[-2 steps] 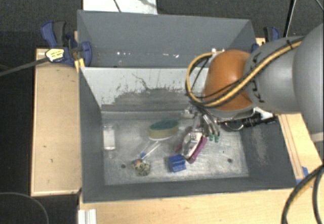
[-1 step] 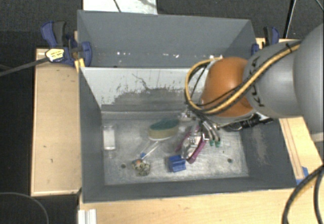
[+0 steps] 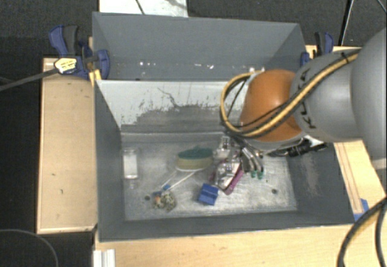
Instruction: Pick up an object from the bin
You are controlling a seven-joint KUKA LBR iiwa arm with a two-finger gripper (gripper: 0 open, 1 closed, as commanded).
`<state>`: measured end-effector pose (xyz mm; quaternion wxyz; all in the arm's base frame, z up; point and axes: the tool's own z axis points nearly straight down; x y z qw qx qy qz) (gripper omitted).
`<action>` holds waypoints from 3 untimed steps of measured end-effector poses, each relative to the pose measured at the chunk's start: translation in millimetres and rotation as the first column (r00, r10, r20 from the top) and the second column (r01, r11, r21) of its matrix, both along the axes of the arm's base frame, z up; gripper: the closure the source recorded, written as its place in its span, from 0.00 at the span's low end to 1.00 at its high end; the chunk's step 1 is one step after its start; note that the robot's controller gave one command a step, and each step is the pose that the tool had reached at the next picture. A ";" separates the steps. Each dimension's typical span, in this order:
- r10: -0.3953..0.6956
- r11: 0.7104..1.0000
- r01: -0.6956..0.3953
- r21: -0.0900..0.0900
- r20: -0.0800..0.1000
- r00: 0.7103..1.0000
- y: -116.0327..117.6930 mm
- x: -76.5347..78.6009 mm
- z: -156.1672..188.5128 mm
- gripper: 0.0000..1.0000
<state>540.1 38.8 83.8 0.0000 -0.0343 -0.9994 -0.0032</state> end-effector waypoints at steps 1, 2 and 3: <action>0.475 0.880 -0.475 -0.009 0.008 0.880 2.6 9.6 101.6 1.00; 0.472 0.882 -0.472 -0.007 0.004 0.882 2.6 8.6 99.9 0.00; 0.907 0.420 -0.907 -0.029 0.020 0.420 7.8 11.6 1.9 0.00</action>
Offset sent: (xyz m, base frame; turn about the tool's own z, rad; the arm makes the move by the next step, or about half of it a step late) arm 0.0077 0.0023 0.0993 -0.4962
